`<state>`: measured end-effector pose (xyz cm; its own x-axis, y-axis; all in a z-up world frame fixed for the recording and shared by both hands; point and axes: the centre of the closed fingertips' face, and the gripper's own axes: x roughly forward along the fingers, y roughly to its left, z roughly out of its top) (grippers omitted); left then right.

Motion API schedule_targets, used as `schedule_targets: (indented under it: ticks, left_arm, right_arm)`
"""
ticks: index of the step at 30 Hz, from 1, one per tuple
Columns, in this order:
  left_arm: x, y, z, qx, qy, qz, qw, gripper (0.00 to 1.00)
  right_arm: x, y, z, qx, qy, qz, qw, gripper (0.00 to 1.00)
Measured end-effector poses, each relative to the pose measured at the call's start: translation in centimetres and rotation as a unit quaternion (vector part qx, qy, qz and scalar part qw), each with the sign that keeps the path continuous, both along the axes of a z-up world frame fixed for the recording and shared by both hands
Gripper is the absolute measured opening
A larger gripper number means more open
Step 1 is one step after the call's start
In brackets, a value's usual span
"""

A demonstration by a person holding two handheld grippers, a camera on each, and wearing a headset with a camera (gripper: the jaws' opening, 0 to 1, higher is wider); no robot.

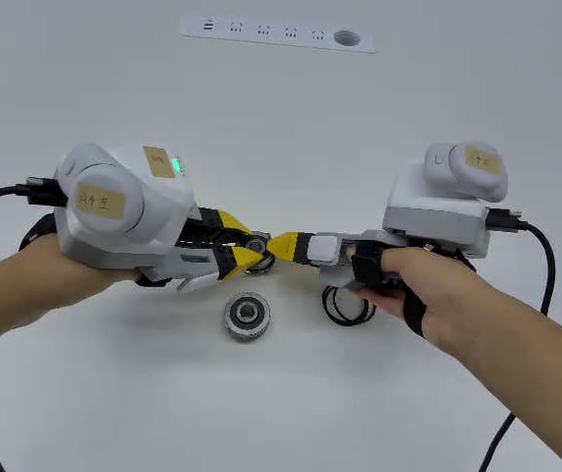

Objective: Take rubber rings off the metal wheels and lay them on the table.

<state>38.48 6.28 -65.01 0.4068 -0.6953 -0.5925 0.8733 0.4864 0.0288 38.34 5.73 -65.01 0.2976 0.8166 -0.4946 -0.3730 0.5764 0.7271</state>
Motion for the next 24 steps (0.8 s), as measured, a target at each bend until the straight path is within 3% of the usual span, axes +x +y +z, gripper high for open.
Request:
schedule_targets:
  ticks: [5, 7, 10, 12, 24]
  left_arm:
    - [0.0, 0.0, 0.0, 0.002, -0.002, -0.002, 1.0, 0.12]
    - [0.0, 0.0, 0.0, 0.002, -0.004, -0.001, 1.0, 0.12]
    - [0.1, 0.0, 0.0, 0.0, -0.003, 0.003, 1.0, 0.12]
    - [0.0, 0.0, 0.0, 0.001, -0.004, 0.002, 1.0, 0.12]
    - [-0.2, 0.0, 0.0, 0.003, -0.006, 0.0, 1.0, 0.13]
  right_arm:
    - [0.1, 0.2, 0.0, 0.0, -0.003, 0.006, 1.0, 0.0]
    - [-0.7, 1.0, 0.7, 0.021, 0.004, 0.023, 0.9995, 0.0]
    - [-0.2, 0.8, 0.5, -0.015, -0.028, 0.028, 0.9991, 0.0]
    - [-0.2, 0.9, 0.6, -0.004, -0.012, 0.019, 0.9997, 0.0]
    - [-0.1, 0.6, 0.8, 0.004, -0.005, -0.003, 1.0, 0.01]
